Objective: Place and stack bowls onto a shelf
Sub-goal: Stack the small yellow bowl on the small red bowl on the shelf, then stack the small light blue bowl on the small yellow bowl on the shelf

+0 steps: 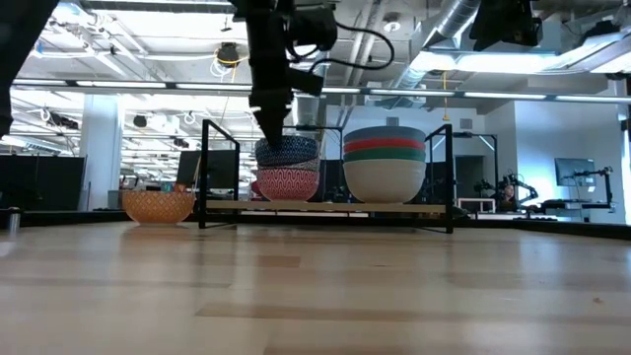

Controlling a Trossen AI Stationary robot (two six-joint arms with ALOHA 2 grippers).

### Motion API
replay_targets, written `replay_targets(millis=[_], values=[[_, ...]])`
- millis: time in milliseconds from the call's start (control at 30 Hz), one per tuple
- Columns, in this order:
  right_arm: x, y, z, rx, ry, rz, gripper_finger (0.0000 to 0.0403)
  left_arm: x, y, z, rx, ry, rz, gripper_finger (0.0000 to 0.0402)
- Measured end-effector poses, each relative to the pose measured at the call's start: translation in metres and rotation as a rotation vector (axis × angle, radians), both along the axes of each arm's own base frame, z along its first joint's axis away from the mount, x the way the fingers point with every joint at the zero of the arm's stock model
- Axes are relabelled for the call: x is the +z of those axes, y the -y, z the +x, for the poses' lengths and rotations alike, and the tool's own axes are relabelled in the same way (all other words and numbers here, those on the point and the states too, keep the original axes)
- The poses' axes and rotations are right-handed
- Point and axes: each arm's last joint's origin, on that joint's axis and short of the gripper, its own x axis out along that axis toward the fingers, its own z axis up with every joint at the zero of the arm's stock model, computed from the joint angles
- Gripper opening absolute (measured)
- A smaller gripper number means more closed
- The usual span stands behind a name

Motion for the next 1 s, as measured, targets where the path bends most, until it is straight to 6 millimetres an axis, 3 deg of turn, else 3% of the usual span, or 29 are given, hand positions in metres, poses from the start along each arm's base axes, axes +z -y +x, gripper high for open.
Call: replay_targets(millis=[367,833,1000], values=[[0.000,-0.004,0.000,0.011,0.000,-0.021,0.0128,-0.004,-0.016,0.000,0.021,0.046,-0.078,0.0011],[0.000,-0.009,0.000,-0.003,0.005,-0.053,0.0128,-0.004,-0.006,0.004,0.033,0.087,-0.143,0.0011],[0.001,-0.013,0.000,-0.018,0.011,-0.064,0.0128,0.008,-0.001,-0.004,0.070,0.053,-0.046,0.0011]])
